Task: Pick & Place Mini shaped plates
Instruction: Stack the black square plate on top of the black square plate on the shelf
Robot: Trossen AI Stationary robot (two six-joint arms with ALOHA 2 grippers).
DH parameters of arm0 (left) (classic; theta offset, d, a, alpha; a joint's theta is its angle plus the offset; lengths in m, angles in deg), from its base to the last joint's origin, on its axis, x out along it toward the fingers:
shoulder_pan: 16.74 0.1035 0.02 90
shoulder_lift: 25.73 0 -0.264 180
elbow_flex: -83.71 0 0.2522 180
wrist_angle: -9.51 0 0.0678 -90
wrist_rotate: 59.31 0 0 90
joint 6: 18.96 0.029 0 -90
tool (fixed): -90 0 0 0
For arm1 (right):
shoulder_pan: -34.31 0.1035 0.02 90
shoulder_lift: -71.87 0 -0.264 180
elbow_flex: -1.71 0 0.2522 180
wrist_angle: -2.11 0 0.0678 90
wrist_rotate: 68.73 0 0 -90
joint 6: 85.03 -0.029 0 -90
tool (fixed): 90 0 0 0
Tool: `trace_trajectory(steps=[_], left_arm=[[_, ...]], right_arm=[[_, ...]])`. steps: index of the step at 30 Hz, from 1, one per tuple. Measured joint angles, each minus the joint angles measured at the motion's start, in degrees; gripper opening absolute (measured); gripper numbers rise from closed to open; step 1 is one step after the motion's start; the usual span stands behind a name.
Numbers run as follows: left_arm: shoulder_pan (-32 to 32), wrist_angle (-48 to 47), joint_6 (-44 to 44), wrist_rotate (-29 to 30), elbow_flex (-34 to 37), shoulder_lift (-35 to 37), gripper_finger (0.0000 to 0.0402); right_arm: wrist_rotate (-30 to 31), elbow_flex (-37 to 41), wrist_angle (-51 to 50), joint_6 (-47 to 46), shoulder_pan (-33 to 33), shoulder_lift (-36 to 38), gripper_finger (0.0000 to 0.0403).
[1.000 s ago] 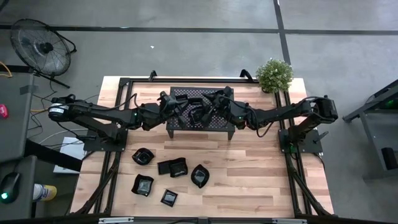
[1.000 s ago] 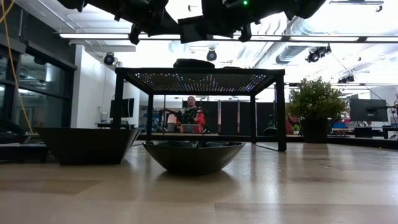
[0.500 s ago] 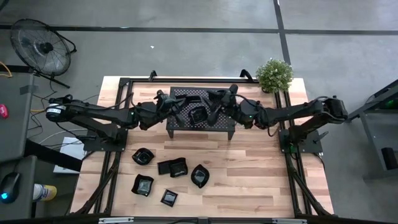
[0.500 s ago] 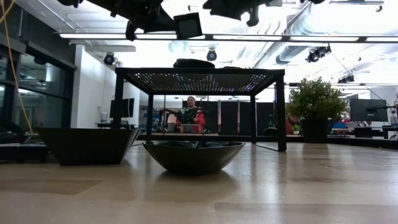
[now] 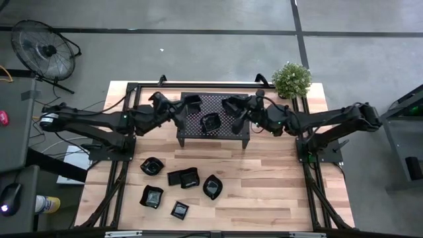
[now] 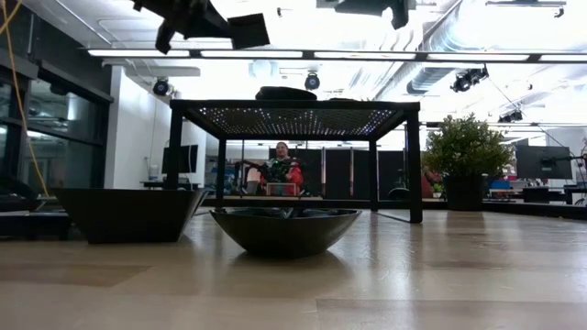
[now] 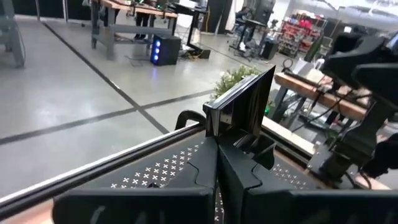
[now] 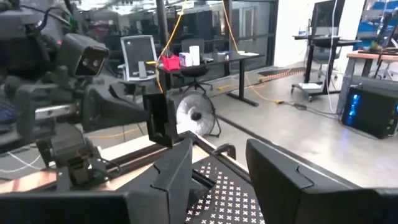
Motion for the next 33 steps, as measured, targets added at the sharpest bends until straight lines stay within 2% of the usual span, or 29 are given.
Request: trace_trajectory(steps=[13, 23, 33], left_arm=[[0.67, -10.95, -12.93, -0.12, -0.02, 5.28, 0.0000], [12.73, -14.42, -18.98, -20.38, -0.04, 6.09, 0.0000], [20.05, -26.46, -29.72, -31.04, -3.03, 5.74, 0.0000]], right_arm=[[0.06, 0.00, -4.12, -0.54, 2.28, 2.01, 0.0147], [0.24, 0.00, -9.10, -3.83, 5.07, 2.03, 0.0146], [0.28, 0.00, -16.65, -11.41, 6.08, 2.03, 0.0146]])
